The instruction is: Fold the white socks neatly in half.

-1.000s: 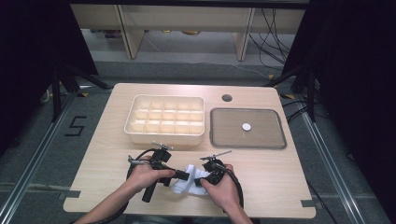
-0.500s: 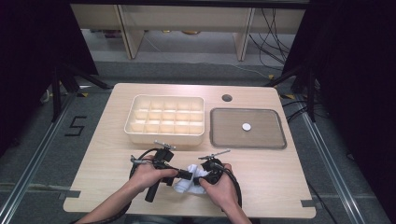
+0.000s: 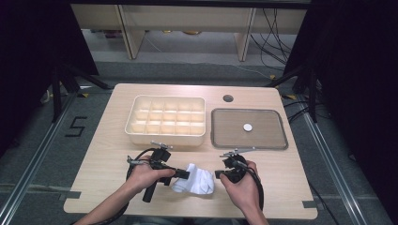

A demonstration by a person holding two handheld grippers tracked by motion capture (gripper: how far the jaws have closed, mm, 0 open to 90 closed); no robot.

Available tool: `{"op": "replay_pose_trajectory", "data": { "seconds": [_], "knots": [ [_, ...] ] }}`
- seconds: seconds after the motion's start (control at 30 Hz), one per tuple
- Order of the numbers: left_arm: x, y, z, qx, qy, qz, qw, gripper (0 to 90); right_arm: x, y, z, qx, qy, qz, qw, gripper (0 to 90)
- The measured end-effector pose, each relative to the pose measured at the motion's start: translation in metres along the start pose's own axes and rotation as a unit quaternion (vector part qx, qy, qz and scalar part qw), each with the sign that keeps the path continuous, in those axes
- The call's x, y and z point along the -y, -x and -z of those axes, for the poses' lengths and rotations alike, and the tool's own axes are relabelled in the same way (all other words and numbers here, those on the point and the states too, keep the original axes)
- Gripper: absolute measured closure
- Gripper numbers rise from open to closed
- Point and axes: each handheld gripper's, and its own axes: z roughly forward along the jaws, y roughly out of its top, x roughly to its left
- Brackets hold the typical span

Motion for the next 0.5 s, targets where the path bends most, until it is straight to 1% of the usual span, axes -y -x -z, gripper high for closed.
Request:
{"op": "replay_pose_trajectory", "data": {
  "seconds": [0.03,0.07,0.1,0.13,0.17,0.2,0.23,0.27,0.3,0.33,0.37,0.4,0.43,0.47,0.5],
  "knots": [
    [0.000,0.000,0.000,-0.001,-0.001,0.000,1.0000,81.6,0.003,0.001,0.001,-0.005,-0.005,-0.004,1.0000,90.0],
    [-0.001,0.001,0.000,-0.005,-0.004,-0.004,1.0000,81.6,0.007,0.001,0.000,-0.010,-0.012,-0.012,0.9998,90.0],
    [-0.001,0.000,-0.001,-0.002,0.000,-0.005,1.0000,81.6,0.010,0.002,-0.002,-0.013,-0.011,0.000,0.9999,90.0],
    [0.000,0.001,-0.001,-0.002,0.000,-0.004,1.0000,81.6,0.011,0.000,-0.003,-0.015,-0.013,-0.006,0.9998,89.5],
    [0.000,0.002,-0.003,0.000,0.007,0.009,0.9999,81.6,0.012,-0.001,-0.006,-0.012,-0.012,0.001,0.9999,88.8],
    [0.000,0.002,-0.002,-0.005,-0.005,-0.003,1.0000,81.5,0.012,-0.003,-0.009,-0.019,-0.017,-0.003,0.9997,88.1],
    [0.000,0.002,-0.003,-0.002,-0.003,-0.004,1.0000,81.5,0.012,-0.004,-0.011,-0.018,-0.021,-0.002,0.9996,87.9],
    [0.000,0.002,-0.003,-0.001,-0.001,-0.006,1.0000,81.5,0.012,-0.004,-0.015,-0.016,-0.017,0.005,0.9997,87.9],
    [0.000,0.005,-0.005,-0.005,0.005,0.003,1.0000,81.6,0.012,-0.004,-0.017,-0.010,-0.018,0.009,0.9997,87.9],
    [0.000,0.005,-0.005,-0.004,0.005,0.004,1.0000,81.5,0.012,-0.005,-0.019,-0.008,-0.018,0.004,0.9998,87.9],
    [0.000,0.005,-0.007,0.000,0.010,0.002,0.9999,81.5,0.011,-0.005,-0.020,-0.008,-0.020,0.005,0.9998,87.9],
    [0.000,0.003,-0.006,-0.001,-0.001,-0.010,0.9999,81.5,0.010,-0.006,-0.022,-0.015,-0.019,0.002,0.9997,88.1],
    [0.001,0.005,-0.007,0.000,0.007,0.001,1.0000,81.5,0.011,-0.004,-0.023,-0.005,-0.020,0.011,0.9997,88.2],
    [0.000,0.006,-0.007,-0.002,0.002,-0.001,1.0000,81.5,0.011,-0.006,-0.024,-0.007,-0.026,-0.007,0.9996,88.5],
    [0.000,0.007,-0.007,-0.001,0.004,-0.001,1.0000,81.5,0.011,-0.005,-0.025,-0.011,-0.024,-0.005,0.9996,88.6]
  ]
}}
